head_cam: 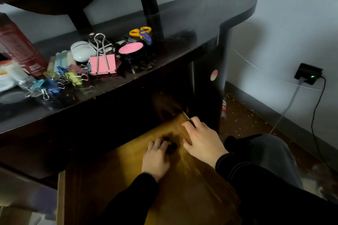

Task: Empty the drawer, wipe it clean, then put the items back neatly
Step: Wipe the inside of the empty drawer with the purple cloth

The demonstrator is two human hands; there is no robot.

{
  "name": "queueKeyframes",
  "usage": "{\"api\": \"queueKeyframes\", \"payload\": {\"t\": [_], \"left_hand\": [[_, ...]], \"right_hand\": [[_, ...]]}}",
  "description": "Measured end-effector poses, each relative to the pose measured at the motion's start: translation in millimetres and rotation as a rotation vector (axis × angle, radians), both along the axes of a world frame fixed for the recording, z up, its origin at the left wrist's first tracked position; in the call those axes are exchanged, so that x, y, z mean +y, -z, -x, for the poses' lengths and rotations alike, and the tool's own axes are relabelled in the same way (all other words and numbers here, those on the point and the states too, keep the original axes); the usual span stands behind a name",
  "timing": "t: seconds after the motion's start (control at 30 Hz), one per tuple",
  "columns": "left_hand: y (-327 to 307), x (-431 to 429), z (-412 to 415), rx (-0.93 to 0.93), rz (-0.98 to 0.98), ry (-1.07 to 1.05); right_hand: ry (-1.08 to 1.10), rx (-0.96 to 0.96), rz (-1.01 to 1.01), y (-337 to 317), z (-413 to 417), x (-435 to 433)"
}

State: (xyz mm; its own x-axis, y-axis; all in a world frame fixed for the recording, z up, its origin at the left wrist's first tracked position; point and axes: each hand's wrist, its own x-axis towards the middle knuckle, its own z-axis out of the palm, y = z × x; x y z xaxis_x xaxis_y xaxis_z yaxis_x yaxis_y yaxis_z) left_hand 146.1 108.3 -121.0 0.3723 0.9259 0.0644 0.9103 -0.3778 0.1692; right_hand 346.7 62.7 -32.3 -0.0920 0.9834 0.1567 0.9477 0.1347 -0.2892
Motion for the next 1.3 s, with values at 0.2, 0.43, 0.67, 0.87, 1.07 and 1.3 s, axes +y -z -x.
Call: {"api": "queueKeyframes", "payload": {"t": [0.2, 0.43, 0.67, 0.87, 1.07, 1.3], "left_hand": [[3, 6, 19, 0.034, -0.023, 0.148], [-1, 83, -20, -0.066, -0.04, -0.05], [-9, 47, -15, 0.094, 0.018, -0.008], [4, -39, 3, 0.115, 0.052, 0.193], [-8, 17, -13, 0.045, 0.05, 0.131], [-15, 75, -52, 0.075, 0.042, -0.05]], "right_hand": [[-0.003, -0.04, 0.011, 0, 2, 1], [0.003, -0.023, -0.001, 9, 1, 4], [0.005, -0.028, -0.001, 3, 2, 1], [0.006, -0.045, 0.005, -1, 2, -1], [-0.001, -0.035, 0.003, 5, 0, 3], [0.013, -0.025, 0.012, 6, -1, 4]]}}
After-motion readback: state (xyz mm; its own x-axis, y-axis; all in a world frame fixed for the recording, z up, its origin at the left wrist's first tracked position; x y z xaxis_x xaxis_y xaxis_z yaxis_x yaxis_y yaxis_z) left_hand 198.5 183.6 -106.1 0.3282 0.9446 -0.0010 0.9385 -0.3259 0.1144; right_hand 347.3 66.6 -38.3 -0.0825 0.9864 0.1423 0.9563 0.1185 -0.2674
